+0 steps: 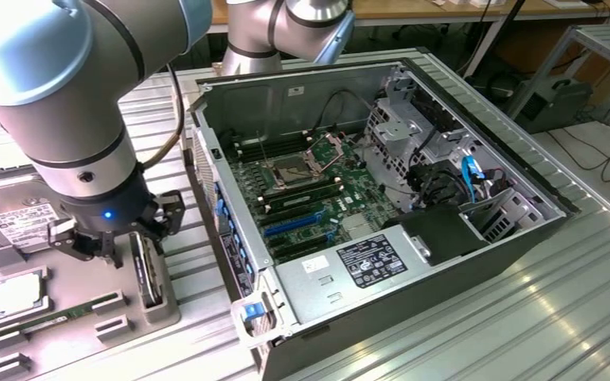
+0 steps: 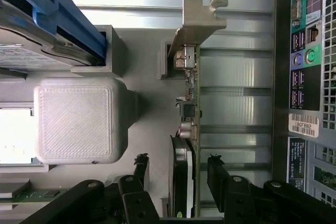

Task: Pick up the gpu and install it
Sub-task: 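Pick up the gpu and move the gpu toward the slot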

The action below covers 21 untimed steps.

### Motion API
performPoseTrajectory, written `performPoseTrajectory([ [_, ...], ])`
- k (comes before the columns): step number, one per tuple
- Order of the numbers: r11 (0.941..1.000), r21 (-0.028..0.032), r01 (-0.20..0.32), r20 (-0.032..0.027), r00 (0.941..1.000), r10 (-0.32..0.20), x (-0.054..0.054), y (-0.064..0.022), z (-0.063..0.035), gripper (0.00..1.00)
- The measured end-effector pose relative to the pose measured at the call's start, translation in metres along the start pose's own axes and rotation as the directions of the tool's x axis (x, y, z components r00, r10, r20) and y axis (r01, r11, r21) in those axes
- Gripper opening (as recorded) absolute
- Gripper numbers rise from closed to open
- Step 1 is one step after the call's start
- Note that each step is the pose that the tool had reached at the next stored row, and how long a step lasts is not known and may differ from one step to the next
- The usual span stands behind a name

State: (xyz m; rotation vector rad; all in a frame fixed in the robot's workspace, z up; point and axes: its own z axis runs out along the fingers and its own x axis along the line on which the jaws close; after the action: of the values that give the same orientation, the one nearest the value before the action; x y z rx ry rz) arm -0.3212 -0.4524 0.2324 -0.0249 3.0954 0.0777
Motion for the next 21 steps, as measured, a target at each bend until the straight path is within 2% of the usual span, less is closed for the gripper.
performPoseTrajectory([
  [2, 1.0, -0.0001, 0.0, 0.0043, 1.0, 0.0, 0.0, 0.0, 0.0007, 0.46],
  [3, 1.0, -0.0001, 0.0, 0.0058, 1.0, 0.0, 0.0, -0.0001, 0.0009, 0.46],
  [4, 1.0, 0.0, 0.0, 0.0073, 1.0, 0.0, 0.0, -0.0001, 0.0012, 0.39],
  [10, 1.0, 0.0001, 0.001, 0.0143, 0.9999, -0.001, 0.0, -0.0001, 0.0023, 0.38],
  [11, 1.0, 0.0, 0.001, 0.0146, 0.9999, -0.001, -0.001, -0.0001, 0.0023, 0.28],
  [13, 1.0, -0.0023, 0.001, 0.0147, 0.9999, -0.001, -0.001, -0.0001, 0.0023, 0.28],
  [16, 0.9999, -0.0149, 0.0, 0.0148, 0.9999, 0.0, -0.001, -0.0001, 0.0023, 0.28],
  [18, 0.9999, -0.0159, 0.0, 0.015, 0.9999, 0.001, -0.002, 0.0, 0.0003, 0.28],
  [21, 0.9999, -0.0158, -0.001, 0.0147, 0.9999, 0.001, -0.002, 0.0005, -0.0106, 0.28],
])
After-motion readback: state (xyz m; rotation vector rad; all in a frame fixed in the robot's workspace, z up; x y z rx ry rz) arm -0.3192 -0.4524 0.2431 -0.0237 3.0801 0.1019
